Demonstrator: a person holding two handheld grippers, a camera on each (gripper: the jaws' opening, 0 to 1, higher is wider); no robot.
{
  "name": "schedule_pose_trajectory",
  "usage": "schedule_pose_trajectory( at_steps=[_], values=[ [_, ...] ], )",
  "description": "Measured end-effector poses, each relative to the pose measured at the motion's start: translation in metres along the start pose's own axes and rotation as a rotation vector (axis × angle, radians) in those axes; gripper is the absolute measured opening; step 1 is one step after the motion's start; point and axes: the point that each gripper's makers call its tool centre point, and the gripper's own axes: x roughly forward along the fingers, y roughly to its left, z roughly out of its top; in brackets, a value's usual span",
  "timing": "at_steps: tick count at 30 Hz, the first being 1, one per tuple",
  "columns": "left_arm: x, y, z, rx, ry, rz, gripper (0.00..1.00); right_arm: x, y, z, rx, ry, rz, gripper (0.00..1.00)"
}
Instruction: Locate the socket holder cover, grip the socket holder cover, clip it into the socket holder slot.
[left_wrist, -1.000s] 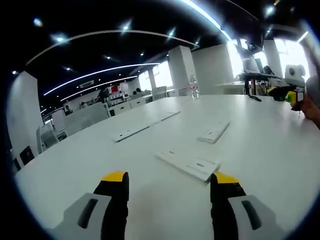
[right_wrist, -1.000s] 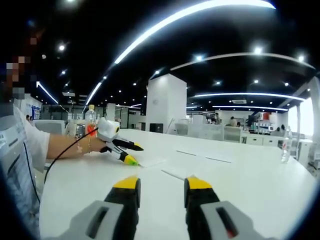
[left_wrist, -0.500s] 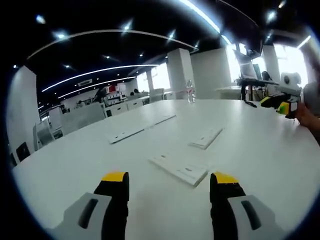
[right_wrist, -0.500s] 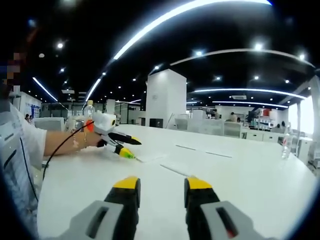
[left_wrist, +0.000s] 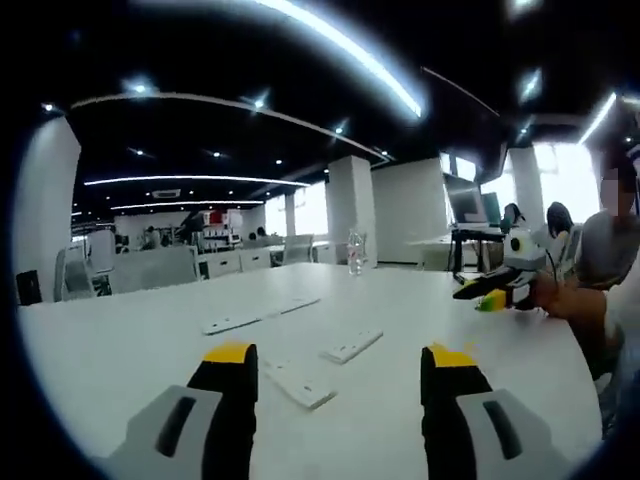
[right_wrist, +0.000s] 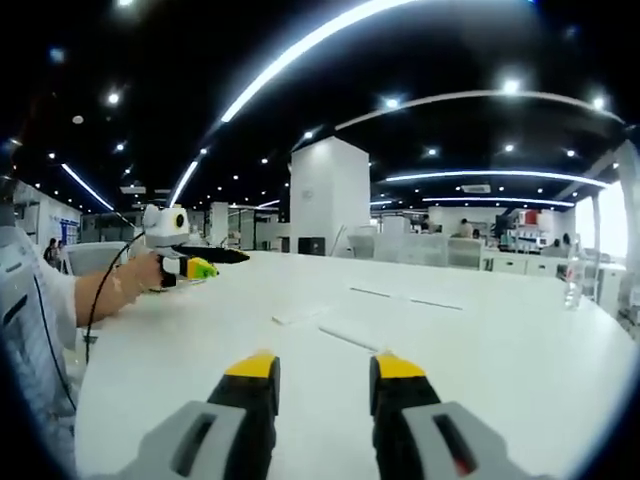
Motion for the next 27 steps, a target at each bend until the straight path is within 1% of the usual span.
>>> schedule_pose_trajectory(
  at_steps=[4,5,6,10,11,12,16,20,22,23,24,25,27],
  values=[
    [-0.018,-0.022,0.015,-0.126,-0.097,-0.051,0.65,-0.001,0.000,0.003,-0.003,-0.022,0.003,0.37],
    [-0.022,-0.026,0.019,-0.144,-0.127,-0.061,0.65,-0.002,0.000,0.004,-0.002,-0.026,0.006,0.37],
    [-0.026,-0.029,0.022,-0.152,-0.150,-0.066,0.65,-0.002,0.001,0.004,-0.001,-0.030,0.010,0.37],
    [-0.036,-0.038,0.019,-0.122,-0.175,-0.063,0.65,-0.003,0.004,0.008,-0.004,-0.051,0.029,0.37],
    [-0.036,-0.039,0.017,-0.114,-0.173,-0.062,0.65,-0.004,0.005,0.009,-0.005,-0.058,0.033,0.37],
    [-0.036,-0.041,0.012,-0.091,-0.155,-0.062,0.65,-0.004,0.005,0.010,-0.008,-0.065,0.036,0.37],
    [-0.035,-0.045,-0.001,-0.071,-0.122,-0.068,0.65,-0.004,0.007,0.012,-0.019,-0.078,0.049,0.37],
    [-0.037,-0.043,-0.008,-0.064,-0.115,-0.071,0.64,-0.004,0.014,0.014,-0.038,-0.088,0.085,0.38],
    [-0.039,-0.040,-0.011,-0.070,-0.125,-0.066,0.64,-0.003,0.018,0.014,-0.045,-0.092,0.103,0.38],
    [-0.040,-0.037,-0.016,-0.084,-0.103,-0.046,0.64,-0.003,0.018,0.014,-0.045,-0.092,0.105,0.38],
    [-0.042,-0.032,-0.021,-0.072,-0.077,-0.014,0.63,-0.003,0.018,0.014,-0.047,-0.090,0.105,0.38],
    [-0.042,-0.030,-0.021,-0.046,-0.083,0.004,0.63,-0.002,0.017,0.013,-0.055,-0.084,0.102,0.38],
    [-0.040,-0.030,-0.023,-0.037,-0.076,0.009,0.63,-0.002,0.017,0.012,-0.063,-0.079,0.097,0.38]
  ],
)
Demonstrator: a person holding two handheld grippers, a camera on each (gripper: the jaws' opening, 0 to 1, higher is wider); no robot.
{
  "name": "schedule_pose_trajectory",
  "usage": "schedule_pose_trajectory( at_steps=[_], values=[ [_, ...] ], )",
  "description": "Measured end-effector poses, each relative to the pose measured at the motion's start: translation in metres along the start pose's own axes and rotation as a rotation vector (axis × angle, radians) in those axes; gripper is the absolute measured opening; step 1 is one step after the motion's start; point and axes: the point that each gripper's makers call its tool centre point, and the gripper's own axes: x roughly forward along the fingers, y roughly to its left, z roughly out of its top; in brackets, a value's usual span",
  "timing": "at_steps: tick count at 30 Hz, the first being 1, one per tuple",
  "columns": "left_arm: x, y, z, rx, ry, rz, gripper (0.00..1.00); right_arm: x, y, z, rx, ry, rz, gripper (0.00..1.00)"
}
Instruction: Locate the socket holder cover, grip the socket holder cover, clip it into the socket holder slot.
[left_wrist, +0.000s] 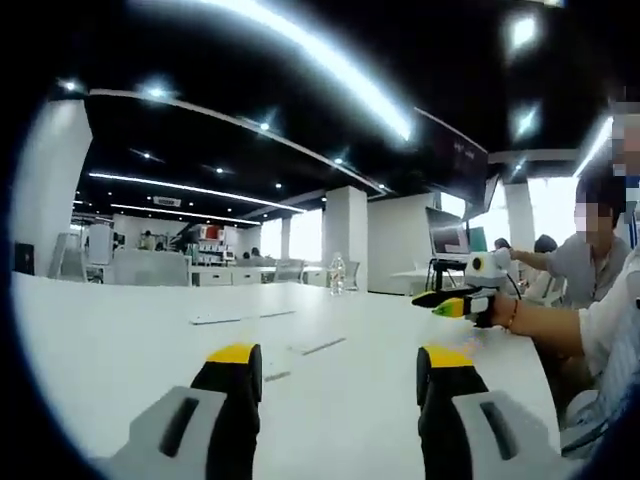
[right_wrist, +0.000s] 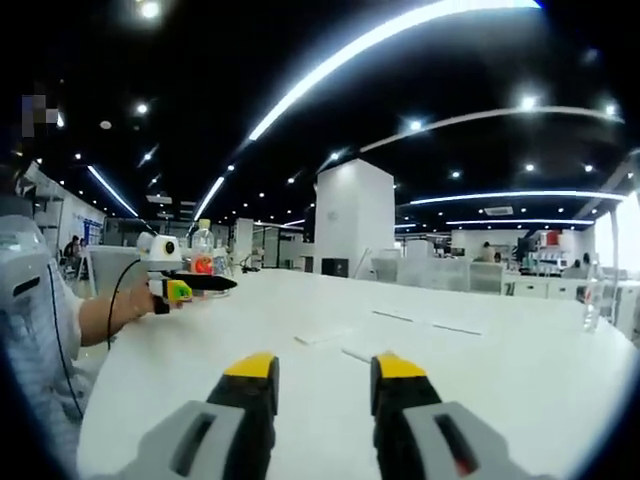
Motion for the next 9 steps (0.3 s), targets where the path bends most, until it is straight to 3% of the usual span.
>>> schedule_pose_trajectory(
  at_steps=[5,9],
  values=[
    [0.0016,-0.0036,-0.0024,0.016,0.012,-0.009,0.63,-0.0017,-0.0011,0.0031,0.000,-0.011,-0.001,0.38],
    [-0.0003,0.0016,-0.0007,0.033,0.006,0.023,0.64,-0.0025,-0.0034,0.0032,0.004,-0.012,-0.011,0.37]
  ],
)
